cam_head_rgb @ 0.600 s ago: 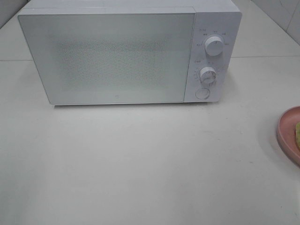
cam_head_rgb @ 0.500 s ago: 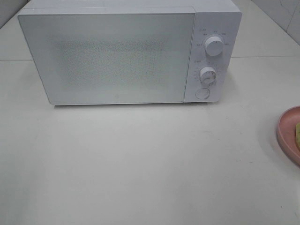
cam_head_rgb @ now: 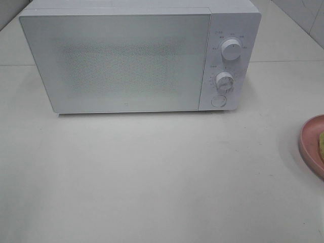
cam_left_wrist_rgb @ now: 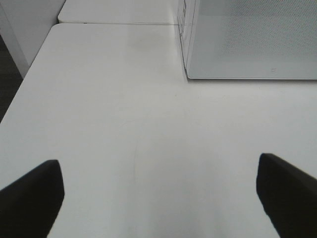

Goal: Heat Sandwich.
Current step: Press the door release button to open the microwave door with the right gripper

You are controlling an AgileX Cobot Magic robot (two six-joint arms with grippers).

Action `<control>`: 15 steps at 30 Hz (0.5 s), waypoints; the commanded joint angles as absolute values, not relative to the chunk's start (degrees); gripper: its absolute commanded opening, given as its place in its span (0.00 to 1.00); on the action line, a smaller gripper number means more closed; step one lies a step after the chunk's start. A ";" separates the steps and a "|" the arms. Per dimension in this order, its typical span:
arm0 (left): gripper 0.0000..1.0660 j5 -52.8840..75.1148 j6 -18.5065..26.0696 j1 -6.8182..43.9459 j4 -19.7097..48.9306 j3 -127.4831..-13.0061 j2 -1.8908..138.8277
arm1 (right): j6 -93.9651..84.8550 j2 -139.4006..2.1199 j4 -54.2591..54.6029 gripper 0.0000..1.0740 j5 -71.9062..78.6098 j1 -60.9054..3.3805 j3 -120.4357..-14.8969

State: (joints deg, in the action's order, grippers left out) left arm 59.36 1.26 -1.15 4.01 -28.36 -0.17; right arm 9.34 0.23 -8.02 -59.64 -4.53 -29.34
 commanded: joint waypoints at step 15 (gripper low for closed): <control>0.95 58.90 1.03 -1.32 4.13 -28.25 -1.78 | 8.94 -9.68 -8.08 0.71 -50.08 -4.01 -31.68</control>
